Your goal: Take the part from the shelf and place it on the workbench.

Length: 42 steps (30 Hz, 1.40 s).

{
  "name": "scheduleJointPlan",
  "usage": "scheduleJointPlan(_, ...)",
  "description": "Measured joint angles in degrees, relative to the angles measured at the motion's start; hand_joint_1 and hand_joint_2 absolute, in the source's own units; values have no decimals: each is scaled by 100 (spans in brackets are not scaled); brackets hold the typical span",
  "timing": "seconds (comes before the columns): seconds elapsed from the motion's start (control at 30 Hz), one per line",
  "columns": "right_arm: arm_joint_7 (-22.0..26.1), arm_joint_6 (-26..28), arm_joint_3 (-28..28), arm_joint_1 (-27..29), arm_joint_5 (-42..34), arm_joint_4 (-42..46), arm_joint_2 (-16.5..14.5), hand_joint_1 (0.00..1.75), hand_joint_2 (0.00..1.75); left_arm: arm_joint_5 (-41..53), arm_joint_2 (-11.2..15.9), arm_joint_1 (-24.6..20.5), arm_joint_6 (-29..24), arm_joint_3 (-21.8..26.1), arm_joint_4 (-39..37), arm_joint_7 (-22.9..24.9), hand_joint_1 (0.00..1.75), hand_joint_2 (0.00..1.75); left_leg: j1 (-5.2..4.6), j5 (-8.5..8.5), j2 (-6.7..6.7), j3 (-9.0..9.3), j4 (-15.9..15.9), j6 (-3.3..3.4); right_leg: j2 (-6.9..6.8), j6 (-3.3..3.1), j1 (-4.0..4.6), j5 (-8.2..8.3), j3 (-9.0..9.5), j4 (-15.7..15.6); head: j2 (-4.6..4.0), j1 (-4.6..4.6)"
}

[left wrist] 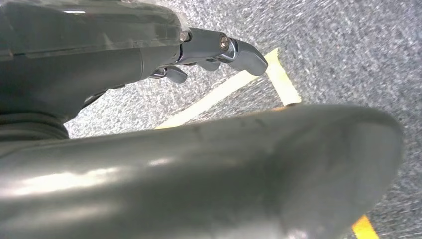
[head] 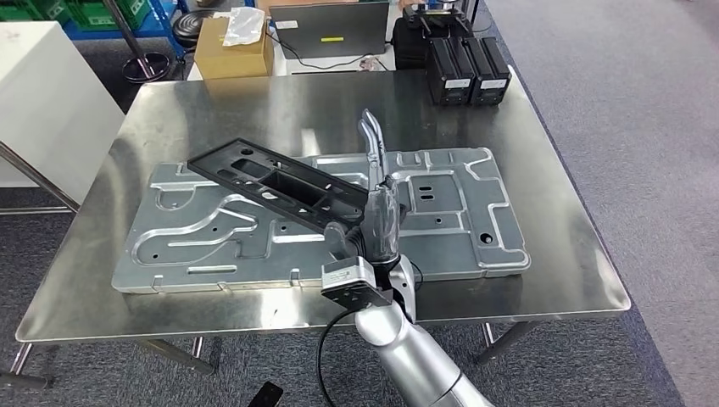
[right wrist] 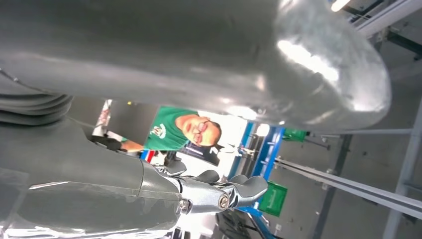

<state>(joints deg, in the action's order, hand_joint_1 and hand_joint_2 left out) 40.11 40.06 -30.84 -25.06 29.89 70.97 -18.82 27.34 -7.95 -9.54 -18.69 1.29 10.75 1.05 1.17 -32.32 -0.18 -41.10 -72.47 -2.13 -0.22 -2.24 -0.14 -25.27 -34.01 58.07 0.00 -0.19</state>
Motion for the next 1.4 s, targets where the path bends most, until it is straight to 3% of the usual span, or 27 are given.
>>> scheduleJointPlan(0.03,0,0,6,20,-1,1,11,0,0,7,2,1,0,0,0,2,0,0,-3,-23,0,28,-141,5,-2,-7,21,39,-64,14,0,-1)
scheduleJointPlan(0.07,0,1,11,37,-1,2,20,0,0,8,4,1,0,0,0,4,0,0,-6,56,0,157,-74,17,-2,-8,39,73,-128,33,0,-1)
scheduleJointPlan(0.17,0,2,19,54,-2,28,28,0,0,10,12,-19,-1,0,0,8,0,0,-45,334,3,917,984,108,2,20,66,151,-272,104,0,1)
scheduleJointPlan(0.23,0,2,21,57,-2,53,28,0,0,11,18,-38,-1,0,0,9,0,0,-93,334,4,1165,1413,162,-6,78,59,210,-309,121,1,2)
scheduleJointPlan(0.3,-1,2,27,61,-3,67,31,0,0,10,21,-39,-2,1,0,13,0,0,-103,405,5,1153,1480,210,-10,149,51,277,-321,108,1,3)
scheduleJointPlan(0.37,-1,2,38,85,-18,106,52,0,0,10,19,-45,-2,2,0,13,0,0,-71,525,27,1116,1557,275,8,224,43,150,-378,207,1,10)
scheduleJointPlan(0.47,-1,4,63,203,-45,208,120,0,0,18,18,-47,-2,7,0,-2,0,0,-51,696,50,965,1594,332,24,337,-18,-566,-640,1025,0,32)
scheduleJointPlan(0.5,-1,4,76,260,-42,245,146,0,0,26,21,-41,-2,10,0,-3,0,0,-51,742,53,899,1588,329,23,368,-46,-734,-714,1345,0,32)
scheduleJointPlan(0.53,-1,4,88,317,-35,283,172,0,0,38,24,-33,-2,14,0,-3,0,0,-50,785,54,831,1579,317,22,396,-75,-783,-723,1540,0,32)
scheduleJointPlan(0.57,-1,4,97,366,-26,324,192,0,0,51,27,-27,-2,16,0,-2,0,0,-46,826,55,764,1564,299,21,420,-103,-722,-639,1553,0,32)
scheduleJointPlan(0.63,-1,4,105,428,-4,419,214,0,0,87,30,-24,-1,17,0,8,0,0,-35,889,55,650,1517,248,20,449,-152,-450,-192,1028,1,31)
scheduleJointPlan(0.7,-1,4,114,459,9,527,220,0,0,121,39,-30,1,17,0,28,0,0,-35,940,50,560,1465,181,35,428,-145,-361,273,335,1,30)
scheduleJointPlan(0.73,-1,4,121,474,8,574,221,0,0,134,46,-32,1,17,0,38,0,0,-38,969,47,532,1449,141,46,397,-131,-375,380,139,1,32)
scheduleJointPlan(0.83,-1,4,143,536,-16,633,233,0,0,144,66,-15,-1,20,0,61,0,0,-13,1039,41,472,1444,20,51,237,-89,-318,324,47,1,34)
scheduleJointPlan(0.87,-1,4,150,548,-29,634,236,0,0,143,73,-2,-3,25,0,69,0,0,1,949,40,429,1376,-5,40,178,-85,-267,286,38,2,30)
scheduleJointPlan(0.9,-1,3,157,557,-44,634,237,0,0,142,80,12,-8,31,0,76,0,0,10,757,39,360,1203,-19,29,120,-87,-213,241,26,1,27)
scheduleJointPlan(1.0,-1,2,198,579,-115,627,238,0,0,140,110,44,-25,57,0,93,0,0,10,-31,38,76,181,-18,16,28,-38,-48,32,31,1,17)
scheduleJointPlan(1.03,-1,2,219,593,-143,620,242,0,0,143,122,53,-28,68,0,97,0,0,6,-128,38,47,-86,-12,15,18,-15,9,-53,39,1,17)
scheduleJointPlan(1.07,-2,2,241,608,-163,611,245,0,0,145,134,64,-32,79,0,101,0,0,0,-96,38,99,-189,0,15,13,6,63,-137,51,1,17)
scheduleJointPlan(1.1,-2,2,269,623,-176,600,248,0,0,155,149,74,-33,89,0,102,0,0,-9,40,38,255,-84,21,16,13,22,114,-218,65,0,17)
scheduleJointPlan(1.17,-3,1,343,648,-179,582,249,0,0,186,179,76,-34,107,0,103,0,0,-47,271,39,803,604,93,17,32,47,203,-342,94,1,16)
scheduleJointPlan(1.23,-3,0,437,668,-176,568,249,0,0,225,198,52,-33,118,0,103,0,0,-93,267,39,1259,1298,156,5,80,55,289,-397,103,1,21)
scheduleJointPlan(1.27,-3,-1,483,677,-177,558,249,0,0,236,206,40,-32,122,0,103,0,0,-112,228,39,1344,1467,178,-4,111,51,333,-405,98,2,15)
scheduleJointPlan(1.33,-3,-2,563,700,-185,527,251,0,0,244,213,37,-32,127,0,114,0,0,-115,308,47,1311,1536,231,-11,178,35,399,-413,84,2,4)
scheduleJointPlan(1.37,-3,-2,608,712,-192,510,255,0,0,243,215,35,-31,130,0,123,0,0,-103,366,58,1283,1559,268,-3,211,29,339,-443,125,2,-1)
scheduleJointPlan(1.4,-3,-2,658,726,-203,490,259,0,0,241,218,32,-30,132,0,131,0,0,-88,438,70,1238,1580,310,6,244,23,175,-498,250,2,4)
